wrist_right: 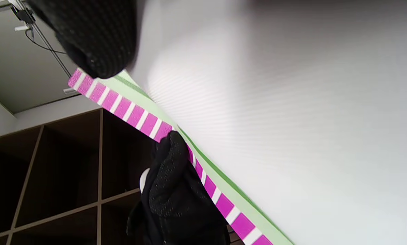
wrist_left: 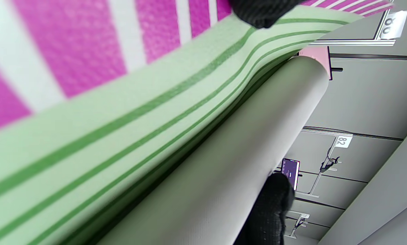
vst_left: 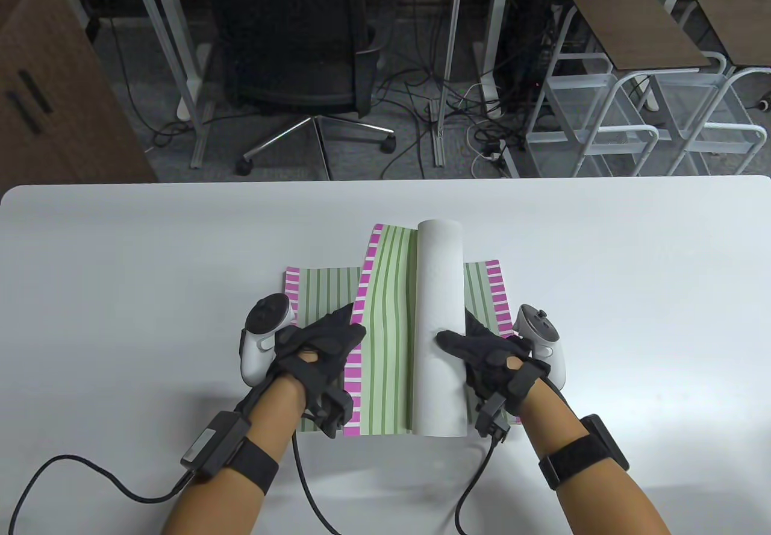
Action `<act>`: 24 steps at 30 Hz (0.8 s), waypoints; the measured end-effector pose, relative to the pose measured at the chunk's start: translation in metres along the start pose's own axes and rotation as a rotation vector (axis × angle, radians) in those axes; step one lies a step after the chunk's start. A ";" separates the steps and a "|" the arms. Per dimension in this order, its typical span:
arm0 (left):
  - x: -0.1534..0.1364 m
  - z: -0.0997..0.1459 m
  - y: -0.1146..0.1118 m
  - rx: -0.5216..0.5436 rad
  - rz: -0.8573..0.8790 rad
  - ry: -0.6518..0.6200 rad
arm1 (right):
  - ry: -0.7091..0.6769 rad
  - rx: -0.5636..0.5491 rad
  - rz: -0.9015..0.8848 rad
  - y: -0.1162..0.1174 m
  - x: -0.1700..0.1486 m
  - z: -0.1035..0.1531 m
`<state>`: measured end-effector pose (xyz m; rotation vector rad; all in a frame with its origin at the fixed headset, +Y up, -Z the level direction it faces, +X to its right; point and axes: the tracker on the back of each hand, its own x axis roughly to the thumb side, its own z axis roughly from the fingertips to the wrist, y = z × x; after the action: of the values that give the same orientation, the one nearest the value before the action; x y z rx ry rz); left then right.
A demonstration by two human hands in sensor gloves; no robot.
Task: Unroll mouse pads and stack together
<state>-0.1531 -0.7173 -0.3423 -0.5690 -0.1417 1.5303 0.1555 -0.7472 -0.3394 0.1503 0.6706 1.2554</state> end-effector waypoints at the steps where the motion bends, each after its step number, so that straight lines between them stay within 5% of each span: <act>1: 0.000 0.000 0.000 0.002 0.001 -0.003 | -0.006 -0.006 -0.009 -0.002 0.000 0.000; 9: 0.003 0.001 0.000 -0.013 0.025 -0.020 | -0.044 -0.033 -0.031 -0.011 0.002 0.002; 15: 0.005 0.000 -0.005 -0.034 0.030 -0.028 | -0.001 0.061 -0.015 -0.006 0.001 0.004; 24: 0.004 0.002 -0.001 -0.007 0.019 -0.015 | 0.005 -0.033 -0.016 -0.010 0.002 0.003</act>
<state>-0.1527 -0.7129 -0.3417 -0.5657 -0.1536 1.5531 0.1658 -0.7483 -0.3424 0.1144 0.6538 1.2515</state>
